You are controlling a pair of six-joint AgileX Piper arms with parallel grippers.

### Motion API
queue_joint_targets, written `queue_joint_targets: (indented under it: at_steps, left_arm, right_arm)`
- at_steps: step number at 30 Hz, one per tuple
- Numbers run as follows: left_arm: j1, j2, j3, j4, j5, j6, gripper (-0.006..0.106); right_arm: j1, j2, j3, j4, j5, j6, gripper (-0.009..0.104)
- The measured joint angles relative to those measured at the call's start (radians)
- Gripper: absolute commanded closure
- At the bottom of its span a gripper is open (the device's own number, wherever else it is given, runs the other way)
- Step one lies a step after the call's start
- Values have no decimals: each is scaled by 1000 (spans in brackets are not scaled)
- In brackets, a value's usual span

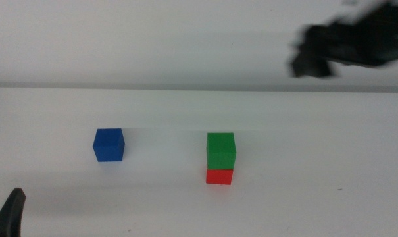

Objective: Stack red cubes first, then green, then blue cubes in a specific spot.

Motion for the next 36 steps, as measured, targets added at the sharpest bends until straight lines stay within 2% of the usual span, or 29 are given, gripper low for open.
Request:
queue_joint_targets:
  at_steps: [3, 7, 10, 12, 24, 29, 36]
  left_arm:
    - [0, 0, 0, 0, 0, -2, 7]
    - [0, 0, 0, 0, 0, -2, 7]
    - [0, 0, 0, 0, 0, -2, 7]
    - [0, 0, 0, 0, 0, -2, 7]
    - [0, 0, 0, 0, 0, -2, 7]
    - [0, 0, 0, 2, 0, -2, 7]
    - [0, 0, 0, 2, 0, -2, 7]
  right_arm:
    - [-67, -218, 208, 72, -115, -125, 20]
    - [-84, -479, 476, 186, -239, -330, 20]
    - [-84, -619, 612, 265, -259, -483, 14]
    - [-84, -667, 655, 288, -259, -528, 11]
    - [-83, -710, 675, 375, -281, -550, 10]
    - [-23, -710, 675, 372, -283, -550, 10]
    - [40, -710, 675, 319, -323, -511, 10]
